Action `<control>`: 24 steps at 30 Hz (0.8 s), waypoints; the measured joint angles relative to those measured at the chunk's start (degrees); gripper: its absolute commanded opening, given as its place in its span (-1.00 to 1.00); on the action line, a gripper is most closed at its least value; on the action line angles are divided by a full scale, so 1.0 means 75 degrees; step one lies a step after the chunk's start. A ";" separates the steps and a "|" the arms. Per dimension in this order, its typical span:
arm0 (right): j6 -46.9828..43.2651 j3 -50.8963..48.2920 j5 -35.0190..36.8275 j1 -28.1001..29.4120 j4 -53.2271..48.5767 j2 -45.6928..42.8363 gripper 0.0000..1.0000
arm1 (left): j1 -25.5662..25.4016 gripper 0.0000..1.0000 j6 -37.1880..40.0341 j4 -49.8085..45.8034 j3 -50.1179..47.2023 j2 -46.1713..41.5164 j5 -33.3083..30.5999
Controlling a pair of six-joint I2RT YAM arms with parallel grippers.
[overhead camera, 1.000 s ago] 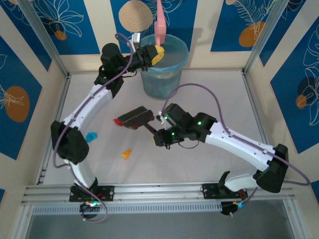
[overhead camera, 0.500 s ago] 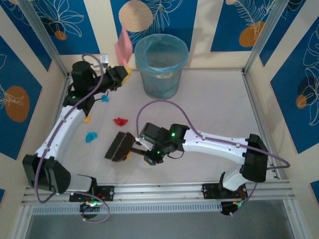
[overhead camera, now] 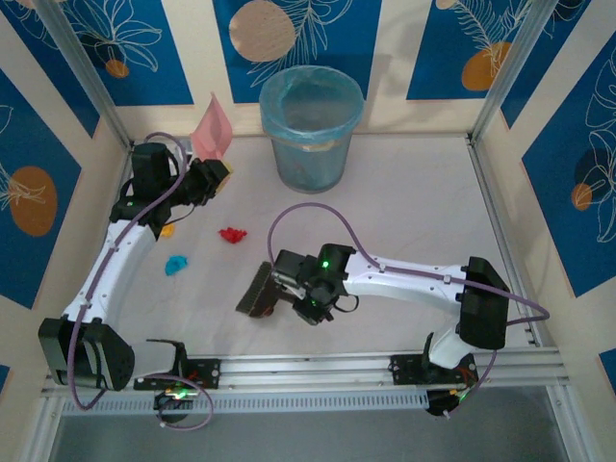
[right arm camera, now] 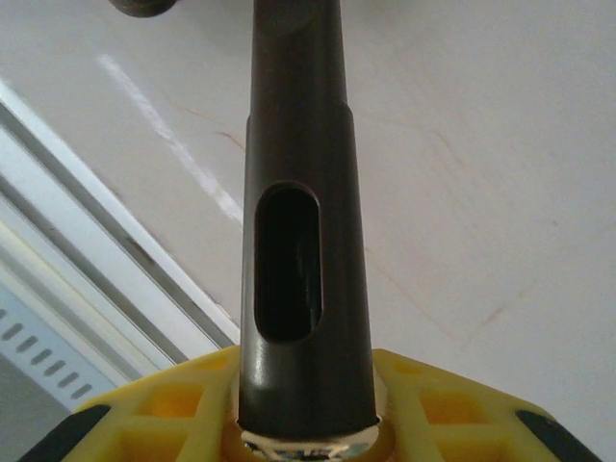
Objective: Sweep away the paper scraps from the table
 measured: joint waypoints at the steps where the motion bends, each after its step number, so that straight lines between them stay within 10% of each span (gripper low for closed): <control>1: 0.0119 0.0000 0.0114 -0.0023 -0.0093 0.0003 -1.00 | 0.0000 -1.00 0.0032 -0.0035 0.0000 0.0000 -0.0023; 13: 0.2014 0.0029 0.1504 -0.1877 -0.1247 0.0181 -1.00 | -0.0335 -1.00 0.0871 -0.0606 0.0000 -0.0149 -0.0411; 24: 0.1947 0.0032 0.0393 -0.2725 -0.0691 -0.1836 -1.00 | -0.0903 -1.00 0.1626 -0.1029 -0.0070 -0.0595 -0.0892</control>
